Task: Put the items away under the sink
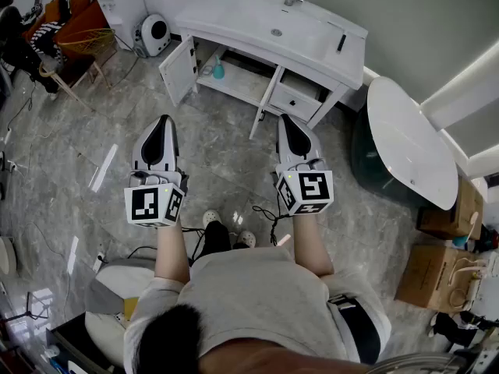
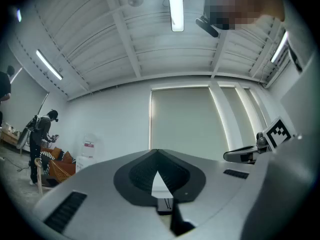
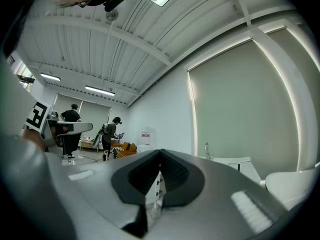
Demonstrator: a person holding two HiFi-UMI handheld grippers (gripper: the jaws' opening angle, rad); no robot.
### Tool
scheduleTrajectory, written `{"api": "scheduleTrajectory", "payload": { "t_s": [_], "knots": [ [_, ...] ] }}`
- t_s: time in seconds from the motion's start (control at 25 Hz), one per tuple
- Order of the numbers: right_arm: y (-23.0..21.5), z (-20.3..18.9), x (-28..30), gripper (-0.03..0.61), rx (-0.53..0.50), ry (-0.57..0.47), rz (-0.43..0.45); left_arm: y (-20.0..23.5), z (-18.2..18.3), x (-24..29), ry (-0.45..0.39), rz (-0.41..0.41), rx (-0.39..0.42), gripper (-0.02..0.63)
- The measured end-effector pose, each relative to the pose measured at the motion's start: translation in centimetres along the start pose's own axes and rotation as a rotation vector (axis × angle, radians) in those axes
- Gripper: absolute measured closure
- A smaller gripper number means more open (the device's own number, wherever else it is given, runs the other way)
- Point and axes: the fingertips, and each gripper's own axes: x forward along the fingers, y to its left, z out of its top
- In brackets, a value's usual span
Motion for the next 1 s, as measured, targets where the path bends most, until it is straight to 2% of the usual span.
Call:
{"api": "scheduleTrajectory", "payload": {
  "t_s": [0.4,1.0],
  "knots": [
    [0.4,-0.4,3.1,0.566,-0.006,0.007,-0.021,2.5,-0.6,2.6,-0.010,-0.016,-0.011,0.607],
    [2.8,0.6,10.5,0.567,0.005,-0.071,-0.080,10.7,-0.1,6.8,-0.053,-0.041,-0.007,0.607]
  ]
}}
